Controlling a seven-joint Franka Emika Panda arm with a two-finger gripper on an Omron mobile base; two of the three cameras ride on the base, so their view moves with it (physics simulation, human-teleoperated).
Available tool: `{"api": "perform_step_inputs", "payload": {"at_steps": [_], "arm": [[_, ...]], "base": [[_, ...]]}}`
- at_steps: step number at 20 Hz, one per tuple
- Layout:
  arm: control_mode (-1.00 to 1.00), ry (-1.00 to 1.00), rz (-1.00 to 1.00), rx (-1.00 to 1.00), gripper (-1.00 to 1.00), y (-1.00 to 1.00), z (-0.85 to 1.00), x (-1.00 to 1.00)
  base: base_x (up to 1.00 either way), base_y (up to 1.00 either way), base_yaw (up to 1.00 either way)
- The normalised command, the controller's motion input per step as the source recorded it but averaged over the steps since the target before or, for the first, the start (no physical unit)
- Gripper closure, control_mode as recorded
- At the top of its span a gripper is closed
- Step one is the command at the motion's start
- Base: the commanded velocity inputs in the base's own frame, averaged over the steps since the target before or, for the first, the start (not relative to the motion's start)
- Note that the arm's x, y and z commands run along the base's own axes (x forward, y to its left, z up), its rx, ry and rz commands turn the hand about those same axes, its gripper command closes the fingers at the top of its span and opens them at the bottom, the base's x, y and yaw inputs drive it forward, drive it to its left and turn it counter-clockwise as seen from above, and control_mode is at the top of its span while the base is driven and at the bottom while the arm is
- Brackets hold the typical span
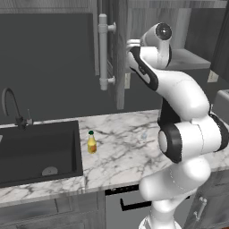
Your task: There are various items on the counter. Only move the condiments/shakers into the cabinet.
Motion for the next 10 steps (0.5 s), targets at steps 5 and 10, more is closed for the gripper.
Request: {"api": "perform_step_inputs", "payload": {"at_steps": [5, 10], "arm": [[-1.0, 0.0, -0.01, -0.02, 1.0, 0.0, -0.41, 0.32], [-1.0, 0.0, 0.0, 0.0, 1.0, 0.0, -0.31, 0.23]], "base": [[0.0, 0.0, 0.0], [0.0, 0.0, 0.0]]}}
